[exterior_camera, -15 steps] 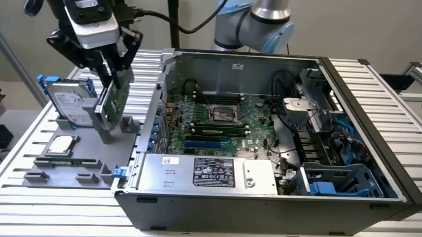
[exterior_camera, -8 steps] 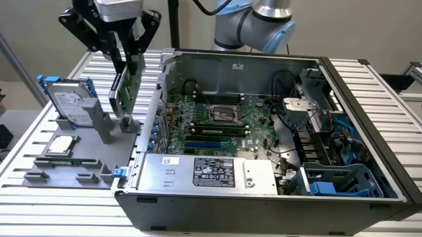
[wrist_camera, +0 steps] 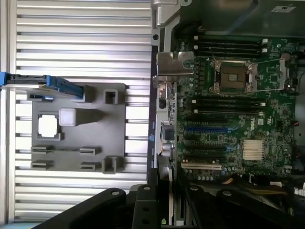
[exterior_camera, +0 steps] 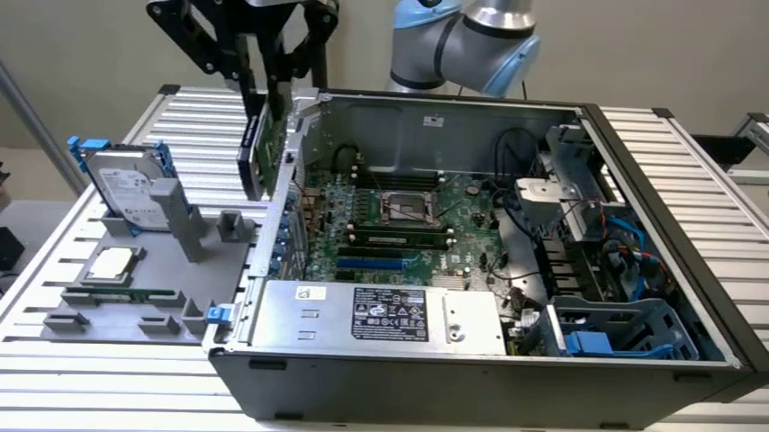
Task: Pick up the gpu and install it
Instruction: 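Pick up the gpu and move the gpu toward the slot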
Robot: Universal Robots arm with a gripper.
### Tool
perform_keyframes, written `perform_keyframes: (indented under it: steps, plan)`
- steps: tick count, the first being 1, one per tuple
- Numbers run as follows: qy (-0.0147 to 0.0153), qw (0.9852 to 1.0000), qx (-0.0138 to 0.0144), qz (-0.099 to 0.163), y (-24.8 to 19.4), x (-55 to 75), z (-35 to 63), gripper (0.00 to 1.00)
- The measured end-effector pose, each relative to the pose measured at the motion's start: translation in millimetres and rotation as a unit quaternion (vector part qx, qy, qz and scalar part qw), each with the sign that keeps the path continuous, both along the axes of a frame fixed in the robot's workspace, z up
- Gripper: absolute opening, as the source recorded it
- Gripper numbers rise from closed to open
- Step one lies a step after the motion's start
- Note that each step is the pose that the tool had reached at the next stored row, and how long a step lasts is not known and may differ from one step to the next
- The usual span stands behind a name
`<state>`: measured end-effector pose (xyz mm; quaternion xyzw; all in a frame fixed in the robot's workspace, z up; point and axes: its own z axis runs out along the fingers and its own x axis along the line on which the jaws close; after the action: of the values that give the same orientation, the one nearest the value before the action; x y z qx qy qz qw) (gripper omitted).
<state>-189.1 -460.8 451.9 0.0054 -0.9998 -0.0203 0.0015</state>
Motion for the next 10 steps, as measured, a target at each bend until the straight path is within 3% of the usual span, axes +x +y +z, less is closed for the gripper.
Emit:
perform_keyframes:
  steps: [10]
  plan:
    - [0.0016,1.0000,-0.0001,0.000,0.0,45.2,-0.2,0.00]
